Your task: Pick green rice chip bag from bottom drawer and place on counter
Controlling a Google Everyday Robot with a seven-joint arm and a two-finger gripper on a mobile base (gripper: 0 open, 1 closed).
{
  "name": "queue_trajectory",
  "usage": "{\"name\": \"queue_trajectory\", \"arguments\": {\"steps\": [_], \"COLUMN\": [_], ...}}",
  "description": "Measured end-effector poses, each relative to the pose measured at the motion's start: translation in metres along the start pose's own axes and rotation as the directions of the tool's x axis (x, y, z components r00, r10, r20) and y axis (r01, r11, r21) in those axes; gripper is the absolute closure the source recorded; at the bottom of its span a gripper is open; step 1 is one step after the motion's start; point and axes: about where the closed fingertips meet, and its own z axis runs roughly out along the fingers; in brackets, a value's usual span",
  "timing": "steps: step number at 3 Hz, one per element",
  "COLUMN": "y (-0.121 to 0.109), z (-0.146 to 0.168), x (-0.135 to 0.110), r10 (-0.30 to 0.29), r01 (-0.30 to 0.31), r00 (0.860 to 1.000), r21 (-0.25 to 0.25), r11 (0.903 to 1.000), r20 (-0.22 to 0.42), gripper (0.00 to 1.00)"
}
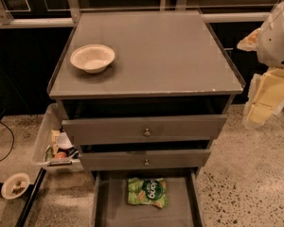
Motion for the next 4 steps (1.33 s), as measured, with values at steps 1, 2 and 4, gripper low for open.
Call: {"name": "queue_trajectory", "arguments": {"steps": [1, 2, 4], "y": [0.016, 0.043, 0.099], "z": [0.035, 0.083, 0.189], "x": [0.013, 0.033, 0.058], "r10": [-0.007, -0.028, -0.127], "r01": [0.009, 0.036, 0.156], "r00": [0.999, 0.996, 0.969], "r21": [-0.060, -0.099, -0.123], "r11": [0.9981, 0.9944, 0.9800], "r20": [0.043, 0.090, 0.212], "gripper": [0.00, 0.00, 0.00]}}
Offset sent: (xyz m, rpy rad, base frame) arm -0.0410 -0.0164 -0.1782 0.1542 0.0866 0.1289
